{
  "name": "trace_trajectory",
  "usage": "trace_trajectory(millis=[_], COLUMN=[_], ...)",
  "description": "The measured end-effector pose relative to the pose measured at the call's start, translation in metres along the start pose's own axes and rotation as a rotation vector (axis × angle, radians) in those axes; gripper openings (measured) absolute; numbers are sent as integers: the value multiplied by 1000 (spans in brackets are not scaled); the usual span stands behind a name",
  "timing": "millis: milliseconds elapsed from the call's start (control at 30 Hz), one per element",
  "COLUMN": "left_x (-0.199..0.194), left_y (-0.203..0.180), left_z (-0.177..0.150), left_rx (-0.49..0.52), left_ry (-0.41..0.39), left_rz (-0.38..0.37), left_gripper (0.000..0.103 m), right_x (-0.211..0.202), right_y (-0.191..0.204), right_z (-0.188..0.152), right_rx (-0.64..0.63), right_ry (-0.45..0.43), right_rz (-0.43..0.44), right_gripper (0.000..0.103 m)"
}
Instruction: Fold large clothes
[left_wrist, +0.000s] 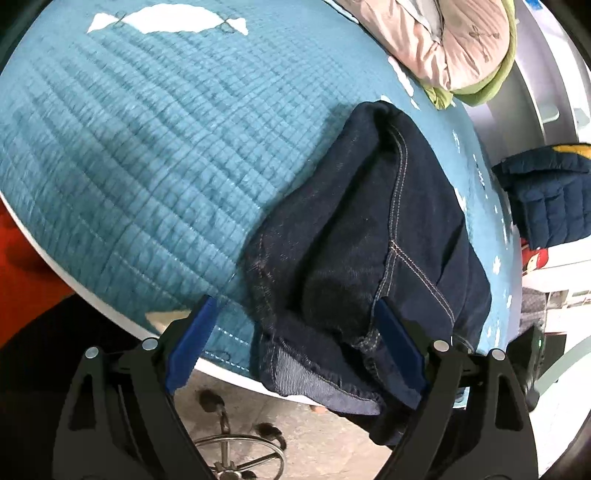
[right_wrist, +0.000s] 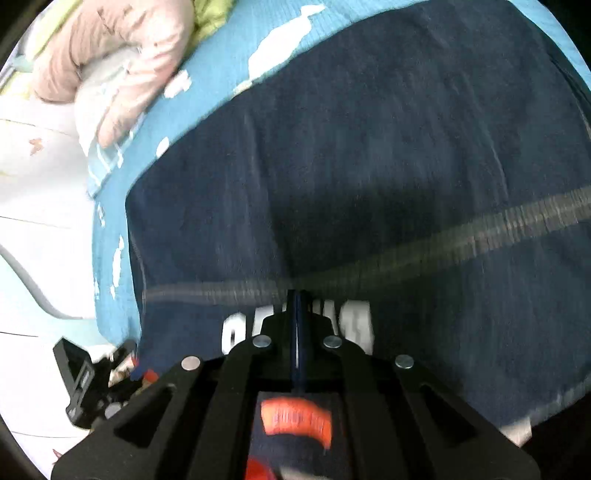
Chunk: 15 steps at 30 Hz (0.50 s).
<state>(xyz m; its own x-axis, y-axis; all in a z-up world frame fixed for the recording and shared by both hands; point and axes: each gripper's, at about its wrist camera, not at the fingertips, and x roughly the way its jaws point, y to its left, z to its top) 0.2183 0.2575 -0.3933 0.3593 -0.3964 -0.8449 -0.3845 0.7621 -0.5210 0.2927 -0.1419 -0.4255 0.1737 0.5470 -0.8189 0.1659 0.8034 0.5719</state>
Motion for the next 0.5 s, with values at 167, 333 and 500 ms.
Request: trace_trajectory(millis=[167, 333, 500], left_x=[3, 5, 12], left_y=[3, -6, -23], left_z=[-6, -12, -19], left_rx=[-11, 15, 32], left_ry=[11, -8, 15], left_rz=[-8, 2, -61], left_gripper=[89, 89, 86], right_x=[20, 21, 18], right_y=[-18, -24, -26], right_z=[-39, -34, -42], right_rx=[-6, 28, 36], right_ry=[-1, 17, 0], right_rz=[33, 70, 81], right_gripper=[0, 0, 0])
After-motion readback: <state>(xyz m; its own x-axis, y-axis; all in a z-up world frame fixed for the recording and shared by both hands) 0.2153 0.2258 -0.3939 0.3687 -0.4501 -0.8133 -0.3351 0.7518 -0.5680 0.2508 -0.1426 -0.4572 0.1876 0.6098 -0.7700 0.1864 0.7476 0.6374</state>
